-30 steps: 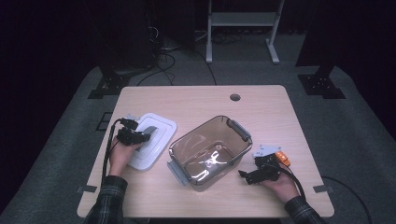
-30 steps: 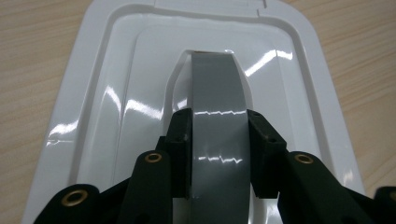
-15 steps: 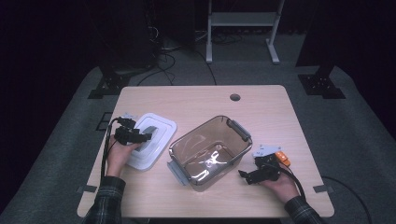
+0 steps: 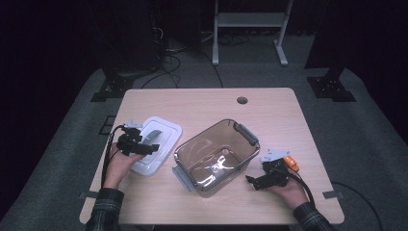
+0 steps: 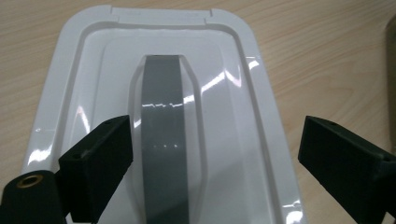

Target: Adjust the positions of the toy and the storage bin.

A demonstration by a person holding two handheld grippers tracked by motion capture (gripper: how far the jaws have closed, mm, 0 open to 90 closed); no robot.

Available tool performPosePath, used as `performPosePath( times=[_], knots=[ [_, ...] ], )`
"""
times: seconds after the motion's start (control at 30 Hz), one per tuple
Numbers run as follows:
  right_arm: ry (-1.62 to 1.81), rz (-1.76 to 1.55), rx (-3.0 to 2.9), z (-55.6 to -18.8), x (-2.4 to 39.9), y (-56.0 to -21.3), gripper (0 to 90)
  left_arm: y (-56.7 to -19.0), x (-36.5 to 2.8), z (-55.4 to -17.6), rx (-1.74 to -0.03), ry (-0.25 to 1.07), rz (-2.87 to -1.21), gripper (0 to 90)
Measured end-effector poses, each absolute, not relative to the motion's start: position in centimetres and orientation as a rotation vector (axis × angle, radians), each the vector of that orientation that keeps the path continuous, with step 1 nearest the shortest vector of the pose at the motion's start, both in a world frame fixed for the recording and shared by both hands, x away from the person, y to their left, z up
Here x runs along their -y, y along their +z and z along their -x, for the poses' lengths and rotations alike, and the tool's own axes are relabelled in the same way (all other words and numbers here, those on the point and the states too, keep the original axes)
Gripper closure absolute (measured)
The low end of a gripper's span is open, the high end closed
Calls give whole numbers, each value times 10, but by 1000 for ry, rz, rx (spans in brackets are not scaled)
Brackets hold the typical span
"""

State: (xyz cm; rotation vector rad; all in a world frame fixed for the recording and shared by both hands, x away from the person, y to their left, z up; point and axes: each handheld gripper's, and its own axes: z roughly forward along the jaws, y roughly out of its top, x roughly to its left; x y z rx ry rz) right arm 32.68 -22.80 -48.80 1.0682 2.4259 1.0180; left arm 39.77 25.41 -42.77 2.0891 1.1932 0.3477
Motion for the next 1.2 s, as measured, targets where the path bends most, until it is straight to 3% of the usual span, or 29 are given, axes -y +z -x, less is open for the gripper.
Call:
performPosePath(
  times=[0.3,1.2],
  knots=[
    [1018,-1068,-2426,-327,228,-488,0,-423,-247,-374,-1146,356,-2094,4],
    [1015,-1069,-2422,-325,229,-488,0,-449,-197,-305,-934,328,-2186,4]
  ],
)
